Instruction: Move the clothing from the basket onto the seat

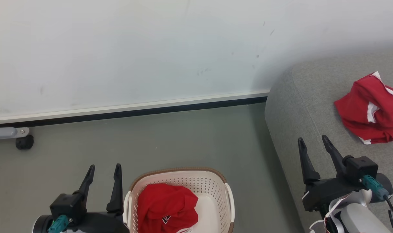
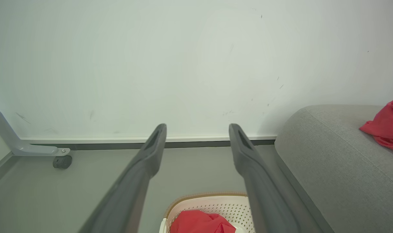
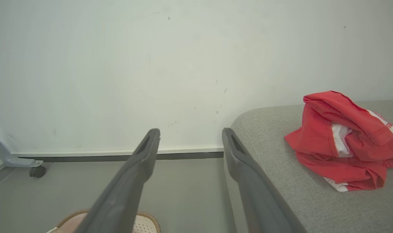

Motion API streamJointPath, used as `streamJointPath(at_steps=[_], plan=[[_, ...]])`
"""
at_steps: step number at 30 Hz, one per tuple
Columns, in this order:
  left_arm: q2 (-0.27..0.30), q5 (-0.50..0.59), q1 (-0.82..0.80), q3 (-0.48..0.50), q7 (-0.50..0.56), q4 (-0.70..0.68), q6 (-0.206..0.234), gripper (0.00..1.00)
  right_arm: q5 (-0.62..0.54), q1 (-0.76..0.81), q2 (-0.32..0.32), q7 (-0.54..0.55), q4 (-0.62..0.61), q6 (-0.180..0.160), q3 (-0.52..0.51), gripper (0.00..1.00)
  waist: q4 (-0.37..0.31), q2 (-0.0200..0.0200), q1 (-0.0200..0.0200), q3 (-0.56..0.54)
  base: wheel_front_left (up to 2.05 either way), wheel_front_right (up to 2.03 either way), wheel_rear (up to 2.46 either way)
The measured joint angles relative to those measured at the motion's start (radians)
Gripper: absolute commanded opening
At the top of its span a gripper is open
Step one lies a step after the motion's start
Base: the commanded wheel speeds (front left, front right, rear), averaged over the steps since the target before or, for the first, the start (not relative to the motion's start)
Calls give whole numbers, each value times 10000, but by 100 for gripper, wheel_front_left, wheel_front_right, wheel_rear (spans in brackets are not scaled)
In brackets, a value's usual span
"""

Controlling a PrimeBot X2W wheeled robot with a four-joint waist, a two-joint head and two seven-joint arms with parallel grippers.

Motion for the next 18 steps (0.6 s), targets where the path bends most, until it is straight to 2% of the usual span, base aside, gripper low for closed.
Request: streamJointPath(at_steps=[18], plan=[[-65,178,-5,73,119,-71,6,100,-6,192,-44,337,-468,-13,-111,100,46,0,0,104,0,0,0]])
